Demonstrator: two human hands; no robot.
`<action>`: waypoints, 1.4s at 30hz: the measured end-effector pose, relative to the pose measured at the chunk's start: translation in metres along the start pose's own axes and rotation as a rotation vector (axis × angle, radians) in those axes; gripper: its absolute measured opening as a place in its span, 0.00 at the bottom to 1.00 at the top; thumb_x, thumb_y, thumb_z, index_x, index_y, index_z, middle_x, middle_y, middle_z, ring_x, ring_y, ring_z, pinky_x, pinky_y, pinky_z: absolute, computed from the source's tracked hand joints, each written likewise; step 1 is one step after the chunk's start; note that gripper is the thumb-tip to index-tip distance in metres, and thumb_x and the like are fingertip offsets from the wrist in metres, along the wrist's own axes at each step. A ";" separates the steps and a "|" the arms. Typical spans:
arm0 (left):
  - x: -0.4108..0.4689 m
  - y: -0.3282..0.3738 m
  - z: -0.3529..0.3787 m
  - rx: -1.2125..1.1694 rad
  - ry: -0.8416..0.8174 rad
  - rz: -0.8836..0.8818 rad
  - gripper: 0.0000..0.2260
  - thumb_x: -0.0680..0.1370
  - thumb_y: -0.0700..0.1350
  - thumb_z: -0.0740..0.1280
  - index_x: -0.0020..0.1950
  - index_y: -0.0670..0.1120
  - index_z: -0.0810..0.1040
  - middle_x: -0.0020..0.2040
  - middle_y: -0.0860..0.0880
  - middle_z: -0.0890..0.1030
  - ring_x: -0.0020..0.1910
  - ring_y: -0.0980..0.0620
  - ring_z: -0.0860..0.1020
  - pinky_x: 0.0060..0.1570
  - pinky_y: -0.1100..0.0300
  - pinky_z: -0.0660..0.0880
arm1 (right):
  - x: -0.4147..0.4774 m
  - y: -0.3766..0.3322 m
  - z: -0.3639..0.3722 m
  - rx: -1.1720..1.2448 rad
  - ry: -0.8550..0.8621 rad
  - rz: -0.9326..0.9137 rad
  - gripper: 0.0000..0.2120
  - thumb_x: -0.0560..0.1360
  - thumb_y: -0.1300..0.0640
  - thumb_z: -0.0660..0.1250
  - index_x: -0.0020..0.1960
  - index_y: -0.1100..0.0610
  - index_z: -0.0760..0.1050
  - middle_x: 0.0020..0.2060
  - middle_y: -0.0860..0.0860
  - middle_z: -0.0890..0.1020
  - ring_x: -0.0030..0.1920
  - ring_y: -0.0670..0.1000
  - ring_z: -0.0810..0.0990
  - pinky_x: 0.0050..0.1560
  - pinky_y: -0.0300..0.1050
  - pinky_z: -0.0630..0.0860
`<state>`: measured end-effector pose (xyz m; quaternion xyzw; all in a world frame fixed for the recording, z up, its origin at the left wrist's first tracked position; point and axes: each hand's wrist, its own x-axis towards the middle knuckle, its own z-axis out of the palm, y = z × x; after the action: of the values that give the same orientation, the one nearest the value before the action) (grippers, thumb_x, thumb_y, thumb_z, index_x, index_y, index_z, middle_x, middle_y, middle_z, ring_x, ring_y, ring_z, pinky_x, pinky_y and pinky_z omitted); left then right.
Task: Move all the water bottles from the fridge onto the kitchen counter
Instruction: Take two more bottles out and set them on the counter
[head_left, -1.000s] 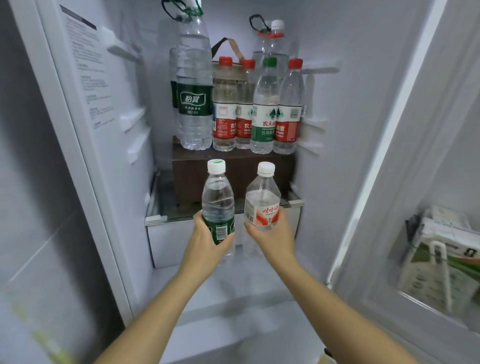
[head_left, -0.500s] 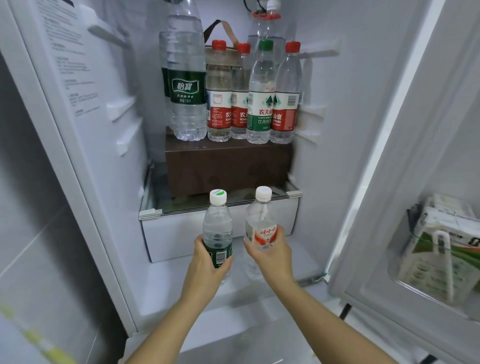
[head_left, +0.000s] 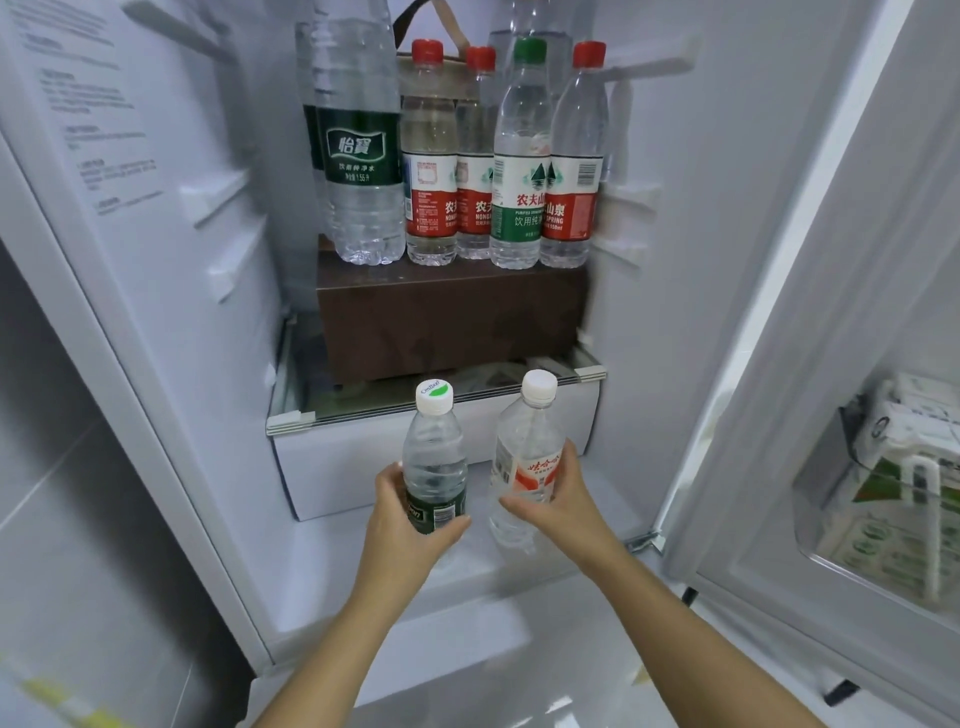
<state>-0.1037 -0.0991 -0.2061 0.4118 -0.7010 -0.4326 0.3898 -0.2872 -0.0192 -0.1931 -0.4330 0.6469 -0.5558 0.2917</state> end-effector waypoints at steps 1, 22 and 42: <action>0.003 0.002 -0.002 -0.026 -0.013 -0.008 0.37 0.64 0.46 0.81 0.63 0.57 0.61 0.56 0.59 0.76 0.54 0.60 0.77 0.48 0.66 0.73 | 0.002 -0.001 -0.005 0.001 -0.028 0.005 0.46 0.66 0.56 0.79 0.74 0.44 0.54 0.64 0.43 0.72 0.62 0.42 0.75 0.54 0.33 0.76; -0.002 0.026 0.006 -0.063 -0.005 0.052 0.21 0.65 0.38 0.80 0.49 0.55 0.74 0.38 0.58 0.82 0.38 0.66 0.80 0.34 0.74 0.73 | -0.028 -0.005 -0.001 0.006 0.157 0.005 0.29 0.66 0.59 0.78 0.63 0.50 0.72 0.52 0.46 0.82 0.51 0.41 0.81 0.48 0.33 0.77; -0.222 0.132 0.101 -0.224 -0.268 0.132 0.21 0.64 0.42 0.80 0.49 0.57 0.75 0.40 0.65 0.82 0.41 0.68 0.80 0.36 0.76 0.72 | -0.297 -0.032 -0.145 0.007 0.469 0.030 0.19 0.67 0.63 0.78 0.55 0.56 0.78 0.45 0.50 0.86 0.47 0.49 0.85 0.49 0.44 0.81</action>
<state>-0.1471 0.1706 -0.1583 0.2576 -0.7194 -0.5327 0.3637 -0.2691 0.3114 -0.1620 -0.2813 0.7016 -0.6390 0.1428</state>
